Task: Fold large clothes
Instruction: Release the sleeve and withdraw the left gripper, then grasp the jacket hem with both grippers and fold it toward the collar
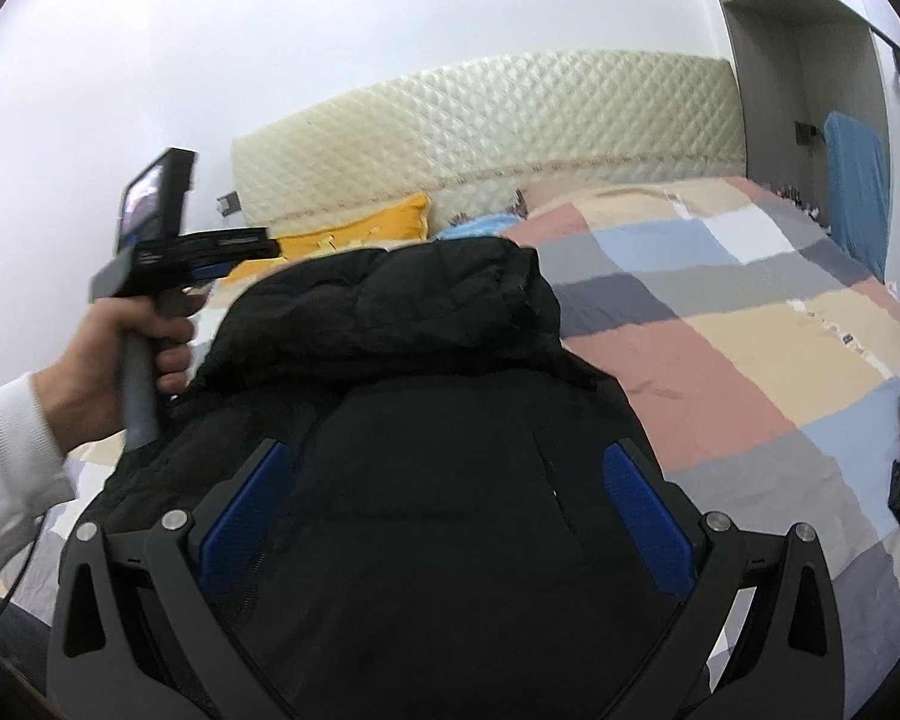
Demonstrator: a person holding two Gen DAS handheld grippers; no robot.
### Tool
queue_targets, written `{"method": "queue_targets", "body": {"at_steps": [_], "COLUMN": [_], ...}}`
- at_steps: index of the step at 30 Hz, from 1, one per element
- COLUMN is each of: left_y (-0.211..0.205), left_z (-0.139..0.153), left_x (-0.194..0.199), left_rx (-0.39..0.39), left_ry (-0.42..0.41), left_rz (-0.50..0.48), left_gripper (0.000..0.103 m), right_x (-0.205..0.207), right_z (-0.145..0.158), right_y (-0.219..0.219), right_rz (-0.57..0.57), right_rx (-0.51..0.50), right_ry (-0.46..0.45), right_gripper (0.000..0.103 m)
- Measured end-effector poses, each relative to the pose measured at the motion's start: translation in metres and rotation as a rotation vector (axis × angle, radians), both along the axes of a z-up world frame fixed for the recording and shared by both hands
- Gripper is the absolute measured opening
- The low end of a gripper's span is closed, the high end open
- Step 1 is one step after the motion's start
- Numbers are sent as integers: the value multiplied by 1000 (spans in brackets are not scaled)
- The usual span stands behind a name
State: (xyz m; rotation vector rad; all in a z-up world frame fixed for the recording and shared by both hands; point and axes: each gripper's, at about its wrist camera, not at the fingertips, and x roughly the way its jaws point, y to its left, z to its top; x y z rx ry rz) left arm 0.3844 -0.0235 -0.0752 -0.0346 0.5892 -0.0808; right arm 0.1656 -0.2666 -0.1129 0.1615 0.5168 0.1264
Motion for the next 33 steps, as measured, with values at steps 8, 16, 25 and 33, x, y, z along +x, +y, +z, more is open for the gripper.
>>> {"method": "queue_targets", "body": {"at_steps": [8, 16, 25, 33], "left_y": [25, 55, 92, 181], "left_z": [22, 2, -23, -40], "left_x": [-125, -209, -251, -214], "left_rx": [-49, -254, -302, -374], "left_ry": [2, 104, 89, 239], "left_rz": [-58, -79, -75, 73], "left_gripper": [71, 71, 71, 71], "right_x": [-24, -56, -67, -28], "right_z": [9, 22, 27, 28], "right_y": [22, 41, 43, -32], "right_rz": [25, 59, 124, 90], "right_rx": [-92, -138, -144, 47], "right_ry": [-36, -79, -54, 150], "right_gripper": [103, 103, 103, 103]}}
